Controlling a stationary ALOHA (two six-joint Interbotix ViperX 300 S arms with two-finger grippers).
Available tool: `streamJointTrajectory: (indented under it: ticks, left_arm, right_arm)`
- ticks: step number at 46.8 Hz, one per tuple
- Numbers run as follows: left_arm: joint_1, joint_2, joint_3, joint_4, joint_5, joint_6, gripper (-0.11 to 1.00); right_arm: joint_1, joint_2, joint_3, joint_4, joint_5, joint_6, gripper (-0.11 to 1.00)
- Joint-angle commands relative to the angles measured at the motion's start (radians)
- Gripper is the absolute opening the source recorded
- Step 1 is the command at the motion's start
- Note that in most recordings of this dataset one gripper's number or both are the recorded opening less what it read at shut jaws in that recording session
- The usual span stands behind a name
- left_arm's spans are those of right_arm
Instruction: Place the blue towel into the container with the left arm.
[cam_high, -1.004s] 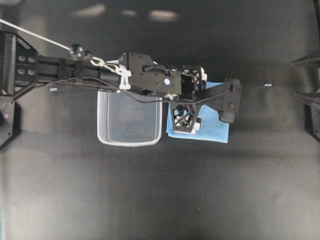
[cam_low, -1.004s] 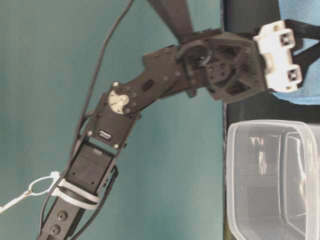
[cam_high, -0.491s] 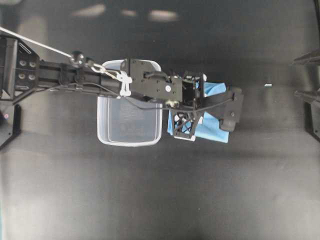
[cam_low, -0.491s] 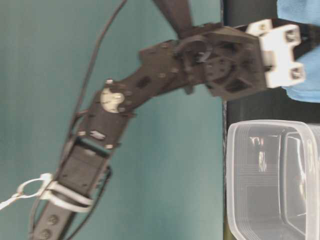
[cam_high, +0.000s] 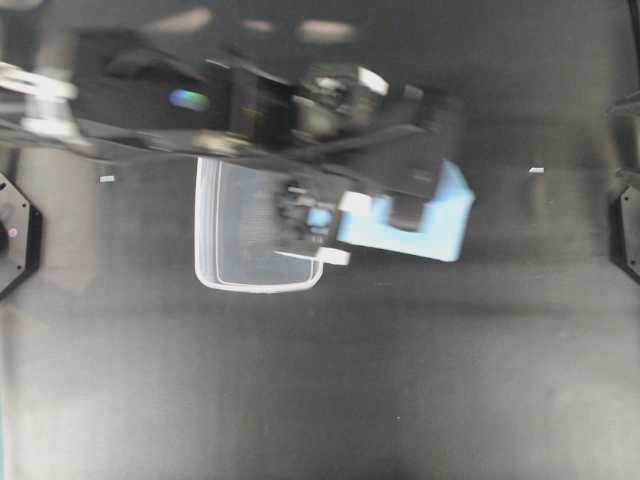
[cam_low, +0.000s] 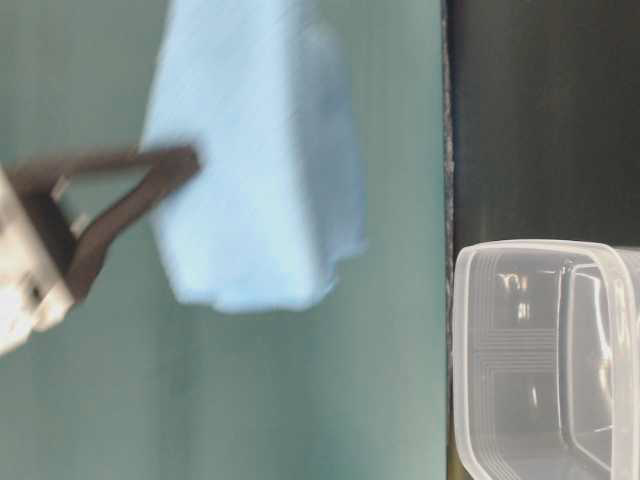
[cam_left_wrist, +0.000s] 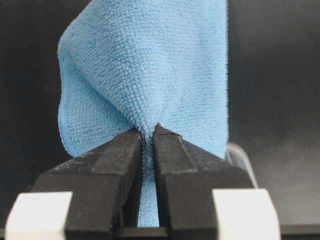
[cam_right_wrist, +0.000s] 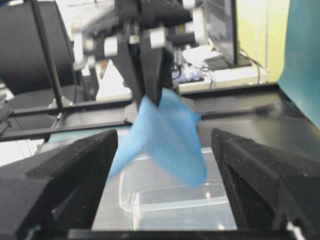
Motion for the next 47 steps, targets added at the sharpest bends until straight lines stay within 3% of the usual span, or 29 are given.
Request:
streamJointTrajectory:
  ticks: [1, 10, 18, 27, 39, 47]
  left_arm:
    - [0.008, -0.095, 0.098, 0.003, 0.002, -0.002, 0.04]
    - [0.02, -0.183, 0.337, 0.003, -0.057, -0.02, 0.04]
    - [0.023, -0.219, 0.472, 0.003, -0.176, -0.031, 0.04]
    - [0.029, -0.221, 0.52, 0.003, -0.189, -0.034, 0.04]
    - [0.064, -0.222, 0.528, 0.003, -0.229, -0.101, 0.04]
    - [0.071, -0.222, 0.541, 0.003, -0.238, -0.095, 0.04]
  right_arm:
    - [-0.003, 0.008, -0.02, 0.003, -0.005, 0.002, 0.74]
    - [-0.003, 0.0, -0.025, 0.005, -0.006, 0.003, 0.74]
    - [-0.002, -0.002, -0.026, 0.005, -0.006, 0.003, 0.74]
    - [-0.002, -0.002, -0.026, 0.005, -0.005, 0.003, 0.74]
    - [-0.002, 0.002, -0.026, 0.005, -0.003, 0.003, 0.74]
    - [-0.002, 0.002, -0.026, 0.005, -0.002, 0.003, 0.74]
